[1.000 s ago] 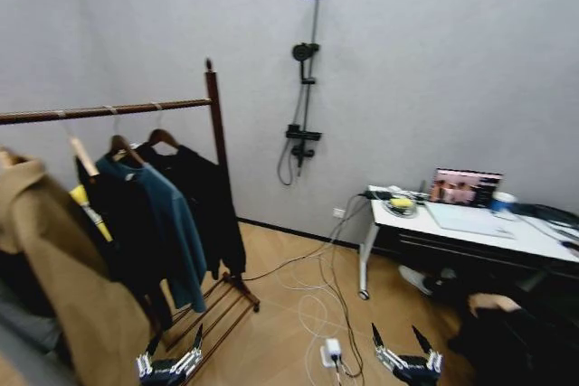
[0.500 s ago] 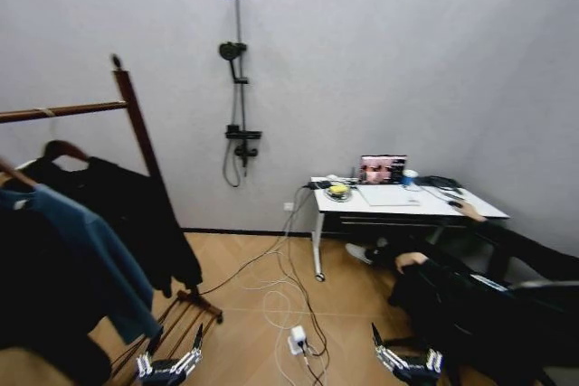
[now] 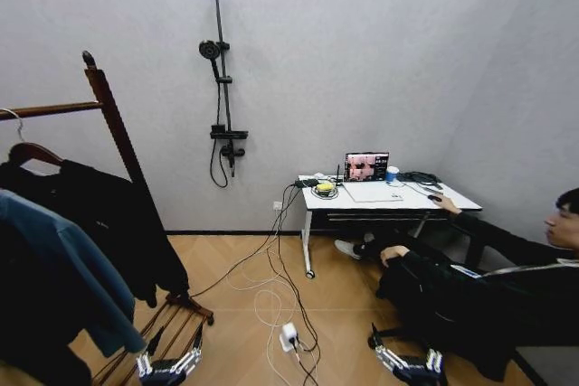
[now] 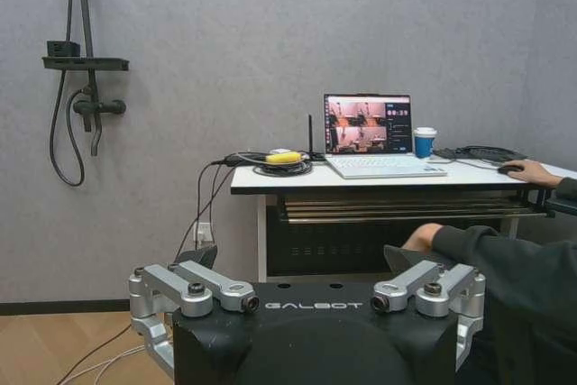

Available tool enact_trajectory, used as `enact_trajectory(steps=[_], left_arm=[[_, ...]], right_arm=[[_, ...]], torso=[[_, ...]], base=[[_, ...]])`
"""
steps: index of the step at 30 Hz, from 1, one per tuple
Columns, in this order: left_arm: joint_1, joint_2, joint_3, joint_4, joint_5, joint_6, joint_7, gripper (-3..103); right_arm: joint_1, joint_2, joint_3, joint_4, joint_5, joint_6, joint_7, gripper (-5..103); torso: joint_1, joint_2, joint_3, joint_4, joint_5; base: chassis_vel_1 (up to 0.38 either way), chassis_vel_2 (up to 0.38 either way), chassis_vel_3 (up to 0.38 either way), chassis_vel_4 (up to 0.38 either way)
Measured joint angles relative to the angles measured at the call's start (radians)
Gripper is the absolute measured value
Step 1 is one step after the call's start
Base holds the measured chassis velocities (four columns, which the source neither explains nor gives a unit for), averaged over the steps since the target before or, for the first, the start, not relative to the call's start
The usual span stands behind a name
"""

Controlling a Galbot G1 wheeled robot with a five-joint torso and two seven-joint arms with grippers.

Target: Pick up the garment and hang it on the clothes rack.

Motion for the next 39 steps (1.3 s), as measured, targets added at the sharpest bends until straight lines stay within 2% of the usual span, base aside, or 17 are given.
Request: enact_trajectory(steps=[6, 23, 39], left_arm=[[0.0, 0.0, 0.0, 0.0, 0.0, 0.0, 0.001, 100], [0.0, 0.0, 0.0, 0.0, 0.0, 0.0, 0.0, 100], [0.0, 0.0, 0.0, 0.0, 0.0, 0.0, 0.0, 100]], right_arm=[[0.0, 0.0, 0.0, 0.0, 0.0, 0.0, 0.0, 100], [0.0, 0.0, 0.0, 0.0, 0.0, 0.0, 0.0, 100], [0.0, 0.0, 0.0, 0.0, 0.0, 0.0, 0.0, 100]], torso=[[-0.001, 0.0, 0.0, 0.0001, 0.0003], [0.0, 0.0, 0.0, -0.0003, 0.0], [0.0, 0.0, 0.0, 0.0001, -0.0002]], base=[[-0.024, -0.136, 0.032, 0.141], [-0.034, -0.016, -0.045, -0.063], [0.029, -0.021, -0.026, 0.03]])
